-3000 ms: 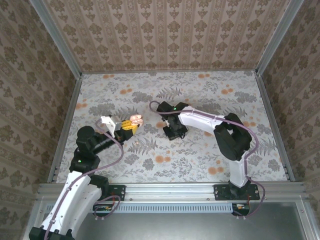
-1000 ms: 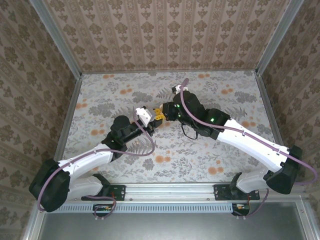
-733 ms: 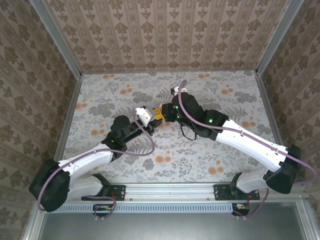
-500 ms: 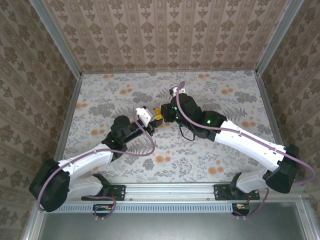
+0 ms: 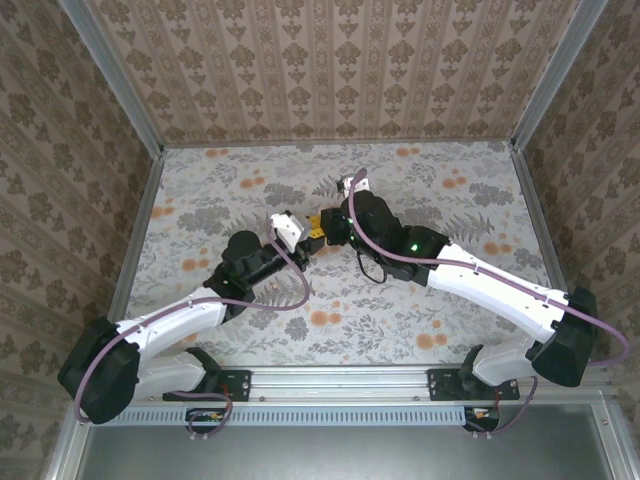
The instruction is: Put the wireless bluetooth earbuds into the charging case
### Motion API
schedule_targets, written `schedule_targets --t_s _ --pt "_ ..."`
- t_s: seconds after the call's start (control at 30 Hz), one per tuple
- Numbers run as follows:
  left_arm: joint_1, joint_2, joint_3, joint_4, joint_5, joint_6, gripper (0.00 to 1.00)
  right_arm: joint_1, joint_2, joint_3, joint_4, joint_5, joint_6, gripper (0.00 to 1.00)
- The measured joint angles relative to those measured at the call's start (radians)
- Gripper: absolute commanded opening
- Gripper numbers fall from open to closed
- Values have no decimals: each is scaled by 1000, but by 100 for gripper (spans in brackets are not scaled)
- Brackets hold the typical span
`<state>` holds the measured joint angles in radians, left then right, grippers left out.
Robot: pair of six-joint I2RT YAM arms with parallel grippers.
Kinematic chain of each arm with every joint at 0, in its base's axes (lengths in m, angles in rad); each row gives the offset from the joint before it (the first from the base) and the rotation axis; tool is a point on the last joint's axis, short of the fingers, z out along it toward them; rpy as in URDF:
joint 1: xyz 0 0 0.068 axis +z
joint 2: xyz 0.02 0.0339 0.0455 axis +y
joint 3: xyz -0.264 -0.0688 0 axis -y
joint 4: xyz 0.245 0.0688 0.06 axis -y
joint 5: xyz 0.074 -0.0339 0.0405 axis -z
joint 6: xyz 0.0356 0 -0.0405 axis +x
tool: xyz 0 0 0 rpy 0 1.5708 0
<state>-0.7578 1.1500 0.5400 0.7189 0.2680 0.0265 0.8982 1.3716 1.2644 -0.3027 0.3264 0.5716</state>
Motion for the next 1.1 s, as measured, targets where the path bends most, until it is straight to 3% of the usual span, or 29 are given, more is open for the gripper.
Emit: schedule_targets --t_s 0.4,0.7,1.1 --pt "-2 0 6 -28 0 -23 0 16 -37 -74 68 15 3 18" --pt "-2 1 6 -30 -3 -43 0 16 -45 -101 108 3 11 24" --pt "0 1 6 -13 -5 -57 0 1 -57 -103 111 -45 60 23"
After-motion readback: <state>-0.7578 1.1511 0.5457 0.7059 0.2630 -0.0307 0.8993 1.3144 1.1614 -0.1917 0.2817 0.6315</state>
